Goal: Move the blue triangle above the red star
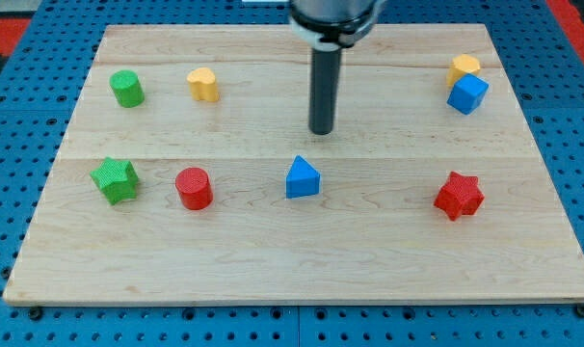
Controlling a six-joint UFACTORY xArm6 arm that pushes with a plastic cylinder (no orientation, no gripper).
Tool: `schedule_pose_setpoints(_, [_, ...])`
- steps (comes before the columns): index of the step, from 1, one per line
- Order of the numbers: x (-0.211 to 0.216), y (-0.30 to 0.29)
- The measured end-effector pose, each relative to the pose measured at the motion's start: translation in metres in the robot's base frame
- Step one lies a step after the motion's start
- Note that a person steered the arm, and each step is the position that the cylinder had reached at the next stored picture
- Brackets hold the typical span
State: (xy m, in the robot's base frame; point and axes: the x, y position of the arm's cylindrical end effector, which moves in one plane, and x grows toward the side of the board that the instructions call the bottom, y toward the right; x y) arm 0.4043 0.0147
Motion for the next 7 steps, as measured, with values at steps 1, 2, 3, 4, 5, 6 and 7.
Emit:
schedule_pose_setpoints(1, [0.011,-0.037])
schedule_pose_setpoints(2, [0.019,-0.055])
schedule_pose_setpoints(3, [0.049,-0.055])
schedule_pose_setpoints(4, [0.061,-0.05])
schedule_pose_setpoints(5, [0.086,-0.025])
schedule_pose_setpoints(6, [0.089,0.016])
schedule_pose_setpoints(7, [0.081,0.056])
